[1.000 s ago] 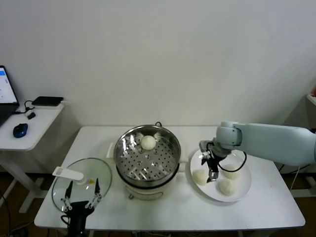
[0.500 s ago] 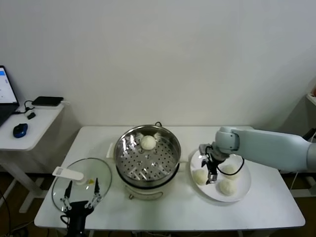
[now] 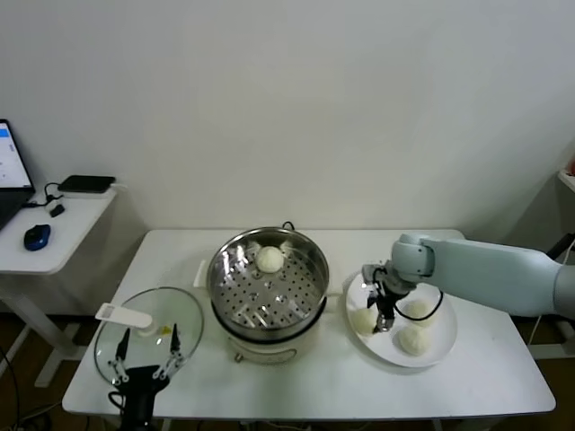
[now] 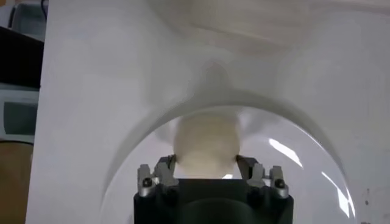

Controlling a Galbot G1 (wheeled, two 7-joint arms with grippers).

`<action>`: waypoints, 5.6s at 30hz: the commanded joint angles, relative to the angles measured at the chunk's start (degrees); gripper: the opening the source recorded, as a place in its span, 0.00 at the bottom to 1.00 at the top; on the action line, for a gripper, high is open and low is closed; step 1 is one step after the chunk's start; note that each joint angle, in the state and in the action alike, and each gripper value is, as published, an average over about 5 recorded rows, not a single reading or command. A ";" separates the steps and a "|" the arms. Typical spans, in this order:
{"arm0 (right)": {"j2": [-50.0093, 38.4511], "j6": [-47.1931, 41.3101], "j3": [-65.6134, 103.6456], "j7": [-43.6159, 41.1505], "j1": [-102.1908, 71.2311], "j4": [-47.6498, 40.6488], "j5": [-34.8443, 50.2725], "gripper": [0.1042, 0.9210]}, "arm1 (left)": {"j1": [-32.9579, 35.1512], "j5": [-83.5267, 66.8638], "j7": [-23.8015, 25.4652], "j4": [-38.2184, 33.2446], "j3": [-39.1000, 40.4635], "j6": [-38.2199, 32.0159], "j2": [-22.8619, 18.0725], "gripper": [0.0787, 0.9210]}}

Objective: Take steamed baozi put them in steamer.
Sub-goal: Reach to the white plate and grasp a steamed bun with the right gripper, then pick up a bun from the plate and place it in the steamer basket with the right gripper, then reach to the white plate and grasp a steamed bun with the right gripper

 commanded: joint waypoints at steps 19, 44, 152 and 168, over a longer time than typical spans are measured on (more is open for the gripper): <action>-5.56 5.43 -15.85 -4.74 26.24 11.74 7.44 0.59 | 0.18 0.41 0.05 -0.36 0.17 -0.06 -2.80 0.88; 17.01 -8.81 -9.54 -2.44 42.83 13.33 32.79 0.59 | 0.42 0.03 0.45 -1.62 0.51 0.41 -2.80 0.88; -10.61 2.49 -2.97 -7.37 1.48 4.52 -10.37 0.88 | 2.15 2.83 0.29 -0.86 -0.01 -0.86 -2.80 0.88; -8.99 1.98 -2.44 -7.70 0.55 2.61 -10.39 0.80 | 1.52 2.98 0.24 -0.65 -0.23 -0.63 -2.80 0.88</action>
